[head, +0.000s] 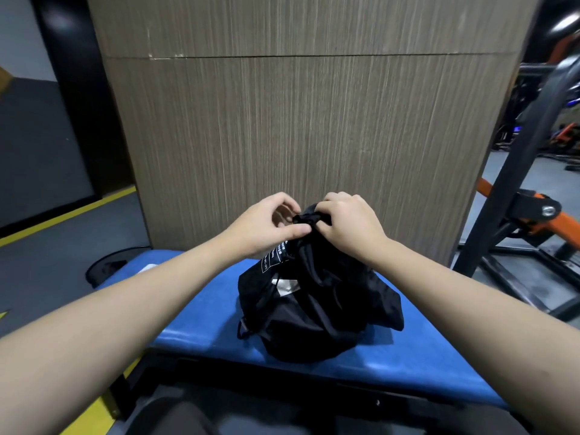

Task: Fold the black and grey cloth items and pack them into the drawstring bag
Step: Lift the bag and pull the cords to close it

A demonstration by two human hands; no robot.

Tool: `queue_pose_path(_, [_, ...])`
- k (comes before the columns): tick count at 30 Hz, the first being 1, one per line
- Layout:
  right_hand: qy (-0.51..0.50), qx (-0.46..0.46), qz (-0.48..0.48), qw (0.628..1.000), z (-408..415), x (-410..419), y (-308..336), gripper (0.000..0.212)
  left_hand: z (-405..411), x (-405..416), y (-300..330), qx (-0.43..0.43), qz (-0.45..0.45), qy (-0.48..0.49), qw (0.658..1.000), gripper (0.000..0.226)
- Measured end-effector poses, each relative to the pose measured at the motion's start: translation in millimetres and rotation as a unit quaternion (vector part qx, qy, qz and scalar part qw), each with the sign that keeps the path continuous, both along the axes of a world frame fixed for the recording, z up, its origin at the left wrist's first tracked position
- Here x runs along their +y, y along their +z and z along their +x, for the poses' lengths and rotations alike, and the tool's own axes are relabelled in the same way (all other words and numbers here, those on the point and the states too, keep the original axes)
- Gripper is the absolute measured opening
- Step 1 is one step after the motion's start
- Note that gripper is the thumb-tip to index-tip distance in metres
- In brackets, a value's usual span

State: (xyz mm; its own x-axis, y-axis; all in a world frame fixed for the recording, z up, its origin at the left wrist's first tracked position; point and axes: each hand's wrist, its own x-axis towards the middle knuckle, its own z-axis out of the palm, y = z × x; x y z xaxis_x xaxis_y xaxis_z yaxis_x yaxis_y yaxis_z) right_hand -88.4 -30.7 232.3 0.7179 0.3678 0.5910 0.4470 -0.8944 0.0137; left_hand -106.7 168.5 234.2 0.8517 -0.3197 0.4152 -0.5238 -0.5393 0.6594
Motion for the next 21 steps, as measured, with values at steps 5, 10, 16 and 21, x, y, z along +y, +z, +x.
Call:
queue_pose_path(5, [0.019,0.007,0.002,1.0,0,1,1,0.022,4,-19,-2,-0.097,0.098,0.095,0.986,0.031])
queue_pose_path(10, [0.056,-0.007,-0.007,0.998,0,-1,-2,0.017,5,-12,5,-0.128,0.131,0.109,0.977,0.014])
queue_pose_path(16, [0.083,0.013,-0.016,0.996,3,-2,-1,0.024,5,2,21,-0.15,0.203,0.094,0.963,0.023])
queue_pose_path(21, [0.069,0.003,-0.004,0.998,4,-11,0,0.032,13,27,29,-0.27,0.323,0.122,0.899,0.022])
